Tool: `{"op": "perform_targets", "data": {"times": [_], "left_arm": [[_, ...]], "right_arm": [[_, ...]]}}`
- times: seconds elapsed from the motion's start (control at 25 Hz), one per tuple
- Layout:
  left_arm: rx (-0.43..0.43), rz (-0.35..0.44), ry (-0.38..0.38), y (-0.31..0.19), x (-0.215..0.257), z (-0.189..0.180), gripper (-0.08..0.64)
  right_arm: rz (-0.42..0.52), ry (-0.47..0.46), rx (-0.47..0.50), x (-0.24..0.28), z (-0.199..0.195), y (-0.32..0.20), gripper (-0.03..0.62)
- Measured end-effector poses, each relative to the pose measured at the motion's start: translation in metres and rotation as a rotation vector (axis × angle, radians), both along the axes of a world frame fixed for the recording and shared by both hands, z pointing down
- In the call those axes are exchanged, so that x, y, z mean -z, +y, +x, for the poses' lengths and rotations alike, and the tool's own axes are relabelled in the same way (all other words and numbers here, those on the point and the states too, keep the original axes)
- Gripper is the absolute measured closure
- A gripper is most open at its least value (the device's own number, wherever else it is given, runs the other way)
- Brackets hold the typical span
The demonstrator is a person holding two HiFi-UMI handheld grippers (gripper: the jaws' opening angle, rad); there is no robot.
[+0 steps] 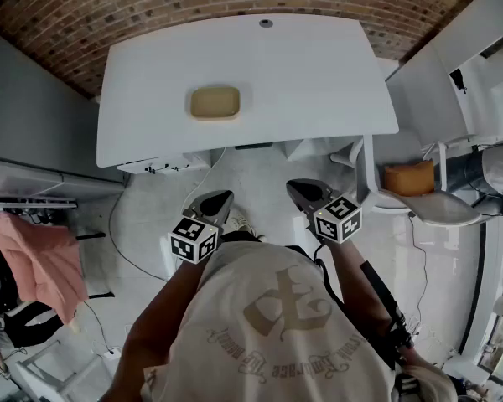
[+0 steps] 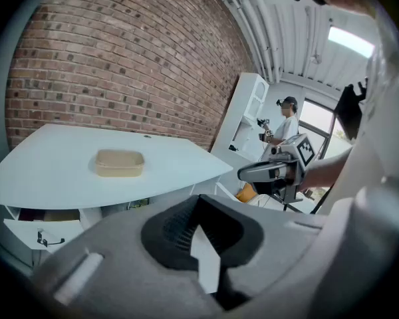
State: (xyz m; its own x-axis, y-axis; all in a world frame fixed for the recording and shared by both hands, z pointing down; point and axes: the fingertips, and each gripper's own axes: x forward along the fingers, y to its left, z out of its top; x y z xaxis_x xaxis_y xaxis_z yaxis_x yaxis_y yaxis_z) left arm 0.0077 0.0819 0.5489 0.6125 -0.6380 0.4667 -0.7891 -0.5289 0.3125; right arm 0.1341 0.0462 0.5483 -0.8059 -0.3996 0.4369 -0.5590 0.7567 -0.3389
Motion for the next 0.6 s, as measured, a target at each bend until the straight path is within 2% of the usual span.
{"op": "perform_targets", "data": {"times": [0.28,0.6], "left_arm": [[0.026,-0.033,0.013,0.072,-0.002,0.023,0.557],[0.043,-0.049,-0.006,0.115,-0.004,0.024,0.557]], "right_arm": [[-0.018,0.021,0.040,-0.002,0.018,0.071,0.584],[-0.019,0.018,0.025,-0.004,0.025,0.103,0.584]]}}
